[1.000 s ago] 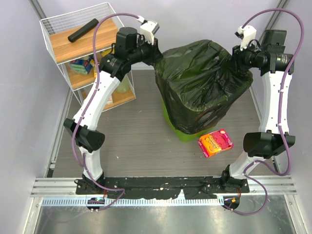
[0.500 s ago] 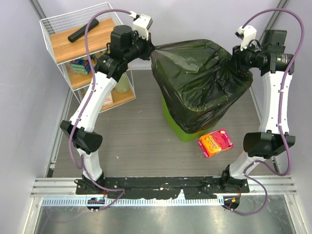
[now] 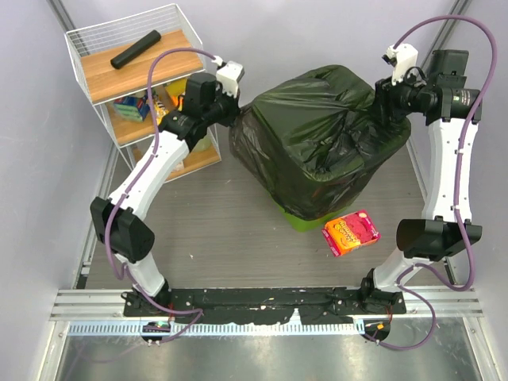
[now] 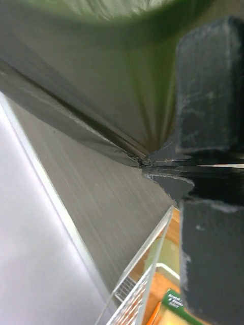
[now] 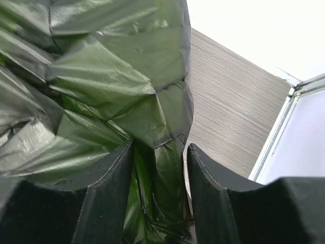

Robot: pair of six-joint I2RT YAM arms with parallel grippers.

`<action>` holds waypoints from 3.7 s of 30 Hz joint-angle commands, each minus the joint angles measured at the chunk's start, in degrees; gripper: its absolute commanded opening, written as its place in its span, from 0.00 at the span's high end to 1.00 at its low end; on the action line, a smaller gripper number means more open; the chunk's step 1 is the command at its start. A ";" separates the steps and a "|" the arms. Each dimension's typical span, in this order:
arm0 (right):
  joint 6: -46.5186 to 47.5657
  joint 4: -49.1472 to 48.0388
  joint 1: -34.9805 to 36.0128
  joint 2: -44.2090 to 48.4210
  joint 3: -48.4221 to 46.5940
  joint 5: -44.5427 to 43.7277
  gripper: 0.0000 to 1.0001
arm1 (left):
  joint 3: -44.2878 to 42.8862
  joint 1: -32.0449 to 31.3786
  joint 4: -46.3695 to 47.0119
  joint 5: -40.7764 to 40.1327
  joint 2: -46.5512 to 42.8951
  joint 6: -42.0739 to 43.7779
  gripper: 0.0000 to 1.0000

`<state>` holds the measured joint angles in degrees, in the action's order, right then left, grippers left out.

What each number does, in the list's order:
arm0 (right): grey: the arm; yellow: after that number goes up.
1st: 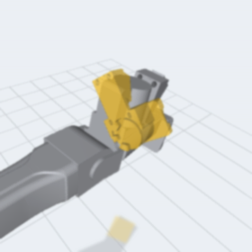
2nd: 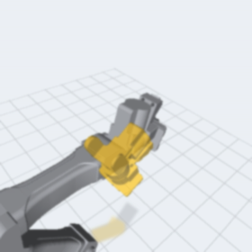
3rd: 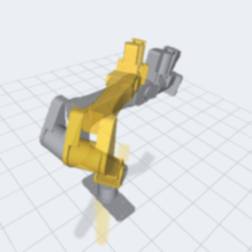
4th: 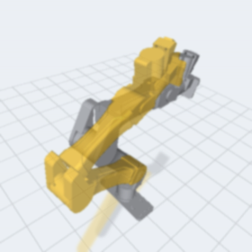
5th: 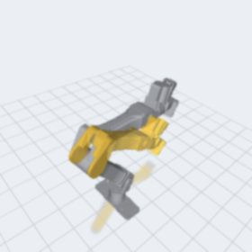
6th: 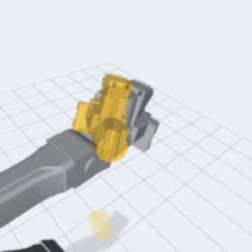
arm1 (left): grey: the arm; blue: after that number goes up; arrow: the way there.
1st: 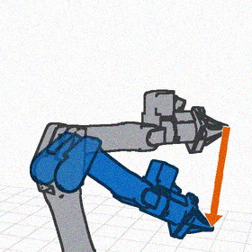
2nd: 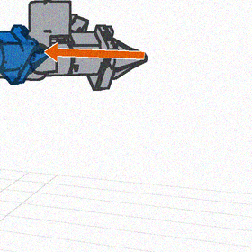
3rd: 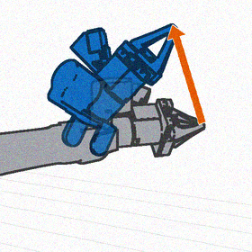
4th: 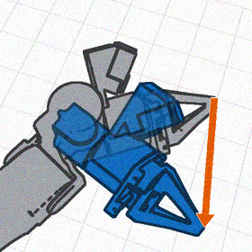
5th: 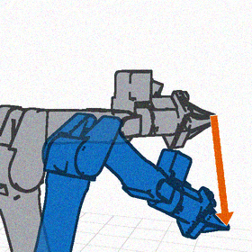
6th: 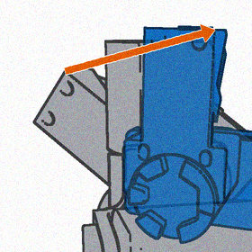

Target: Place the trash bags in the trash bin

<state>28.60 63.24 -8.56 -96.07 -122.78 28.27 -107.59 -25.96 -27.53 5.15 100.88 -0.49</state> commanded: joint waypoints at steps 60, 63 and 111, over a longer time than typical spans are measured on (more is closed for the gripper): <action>0.67 0.74 0.21 4.14 -5.19 -0.85 0.32 | 27.26 -1.64 14.09 -7.17 4.77 4.18 1.00; 0.93 0.74 0.21 4.58 -5.10 -0.94 0.32 | 25.77 -1.64 11.45 -7.78 4.68 5.06 1.00; 1.63 7.78 25.34 -8.34 -1.16 -11.04 0.36 | 14.86 -0.24 -12.64 -15.34 -25.29 8.40 0.00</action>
<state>28.80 70.00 15.81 -104.57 -125.58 19.73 -94.72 -26.63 -42.11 -9.45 77.34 6.72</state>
